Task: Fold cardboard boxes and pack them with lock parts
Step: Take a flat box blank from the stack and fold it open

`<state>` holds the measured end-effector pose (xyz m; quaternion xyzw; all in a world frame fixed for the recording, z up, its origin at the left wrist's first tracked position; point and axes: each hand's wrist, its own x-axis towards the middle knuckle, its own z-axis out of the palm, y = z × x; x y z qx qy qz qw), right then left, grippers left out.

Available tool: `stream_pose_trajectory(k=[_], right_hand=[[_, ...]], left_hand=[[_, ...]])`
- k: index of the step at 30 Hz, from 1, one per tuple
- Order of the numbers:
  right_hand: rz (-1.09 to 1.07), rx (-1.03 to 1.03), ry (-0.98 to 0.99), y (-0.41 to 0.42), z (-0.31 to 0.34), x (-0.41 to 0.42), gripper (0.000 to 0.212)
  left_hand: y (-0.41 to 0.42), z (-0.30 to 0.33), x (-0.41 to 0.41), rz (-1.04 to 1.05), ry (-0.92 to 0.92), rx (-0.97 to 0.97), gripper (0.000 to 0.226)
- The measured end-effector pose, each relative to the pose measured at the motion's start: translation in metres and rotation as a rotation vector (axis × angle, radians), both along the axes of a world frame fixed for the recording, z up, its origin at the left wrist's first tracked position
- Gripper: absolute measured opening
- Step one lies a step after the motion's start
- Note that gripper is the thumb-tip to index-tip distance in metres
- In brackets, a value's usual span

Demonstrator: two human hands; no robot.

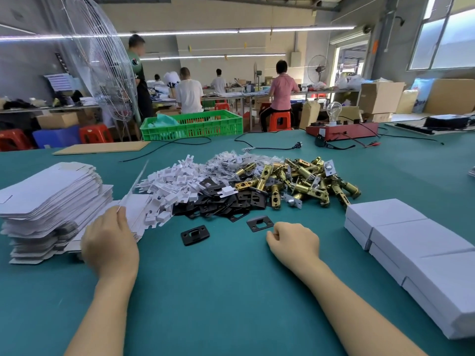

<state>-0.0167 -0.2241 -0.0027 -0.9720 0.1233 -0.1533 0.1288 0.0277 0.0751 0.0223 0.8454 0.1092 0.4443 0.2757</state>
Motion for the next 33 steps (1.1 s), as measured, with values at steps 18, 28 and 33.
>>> stream_pose_trajectory(k=[18, 28, 33], right_hand=[[0.272, 1.471, -0.215, 0.010, 0.020, -0.006, 0.031], [0.189, 1.125, -0.410, 0.019, 0.017, -0.012, 0.006], [0.197, 0.147, -0.974, 0.016, 0.022, -0.017, 0.028]], left_hand=[[-0.108, -0.012, -0.024, -1.055, 0.559, -1.074, 0.012], [-0.117, -0.017, -0.029, -0.905, 0.370, -0.663, 0.008], [-0.121, -0.016, -0.037, -0.878, 0.028, -0.239, 0.016]])
